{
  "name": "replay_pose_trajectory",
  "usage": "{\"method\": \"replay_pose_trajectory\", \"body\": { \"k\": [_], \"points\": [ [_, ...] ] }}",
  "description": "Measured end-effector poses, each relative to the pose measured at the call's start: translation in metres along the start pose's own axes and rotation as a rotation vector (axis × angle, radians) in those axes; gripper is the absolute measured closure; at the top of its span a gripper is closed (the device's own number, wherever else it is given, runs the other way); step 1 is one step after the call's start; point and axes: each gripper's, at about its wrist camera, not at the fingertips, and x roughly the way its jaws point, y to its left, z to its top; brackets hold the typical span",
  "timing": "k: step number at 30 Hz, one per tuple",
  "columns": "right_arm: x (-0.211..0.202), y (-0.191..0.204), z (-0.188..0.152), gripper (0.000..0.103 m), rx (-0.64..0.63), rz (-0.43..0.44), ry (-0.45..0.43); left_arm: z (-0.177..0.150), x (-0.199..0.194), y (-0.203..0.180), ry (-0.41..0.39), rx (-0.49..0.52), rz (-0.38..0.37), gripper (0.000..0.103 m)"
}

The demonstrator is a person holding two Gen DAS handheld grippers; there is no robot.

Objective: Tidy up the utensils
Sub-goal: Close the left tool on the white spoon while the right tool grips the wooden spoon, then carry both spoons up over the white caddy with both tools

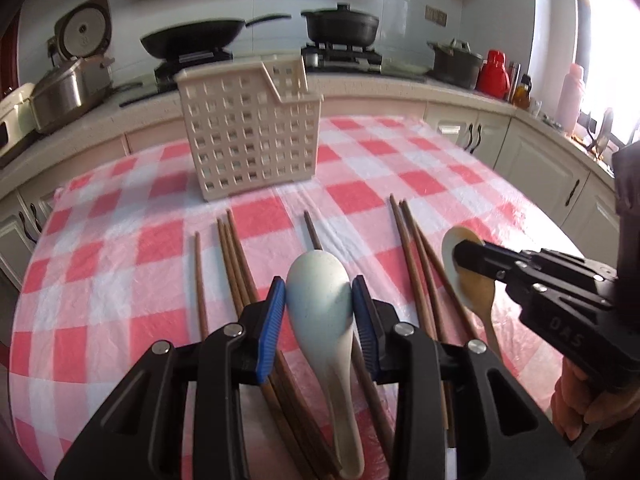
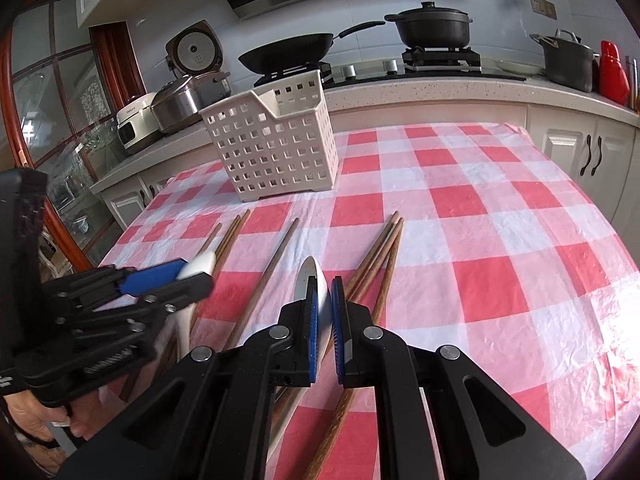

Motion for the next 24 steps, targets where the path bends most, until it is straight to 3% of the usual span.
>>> {"method": "replay_pose_trajectory", "body": {
  "k": [7, 18, 24],
  "points": [
    [-0.014, 0.018, 0.009, 0.094, -0.049, 0.005, -0.04, 0.009, -0.039, -0.001, -0.101, 0.014, 0.005, 0.07],
    [-0.011, 0.036, 0.01, 0.094, -0.103, -0.026, -0.08, 0.002, -0.052, -0.004, -0.123, 0.023, -0.015, 0.071],
    [-0.011, 0.036, 0.015, 0.093, -0.065, -0.007, -0.06, -0.001, -0.059, 0.001, -0.135, 0.012, -0.01, 0.071]
  ]
}}
